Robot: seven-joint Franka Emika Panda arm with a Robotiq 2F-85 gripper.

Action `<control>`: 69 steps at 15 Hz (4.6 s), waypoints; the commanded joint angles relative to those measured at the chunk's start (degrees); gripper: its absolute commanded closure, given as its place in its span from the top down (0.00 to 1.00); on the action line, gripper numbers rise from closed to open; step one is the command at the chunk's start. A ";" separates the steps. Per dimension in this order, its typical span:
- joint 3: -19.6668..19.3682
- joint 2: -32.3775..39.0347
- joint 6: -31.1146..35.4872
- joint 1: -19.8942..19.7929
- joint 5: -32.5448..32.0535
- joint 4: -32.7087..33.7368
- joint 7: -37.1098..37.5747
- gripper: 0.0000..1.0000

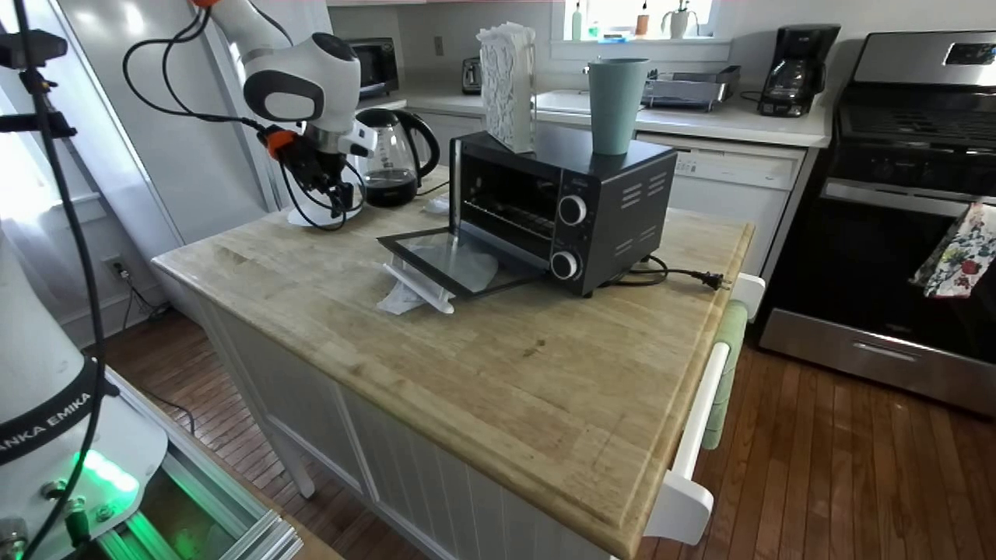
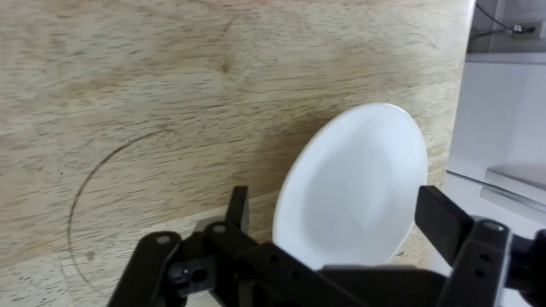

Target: Pick up the white plate and put it on the middle tray in the oven

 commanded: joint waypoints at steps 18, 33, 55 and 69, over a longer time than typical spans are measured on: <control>6.74 9.24 -0.34 -8.08 3.86 7.76 -6.75 1.00; 8.24 17.46 0.43 -7.46 5.43 15.56 -5.61 1.00; 9.71 17.20 -1.91 -9.92 6.87 15.87 -9.21 0.03; 2.99 0.51 -26.20 -15.97 18.73 -1.19 -29.72 0.02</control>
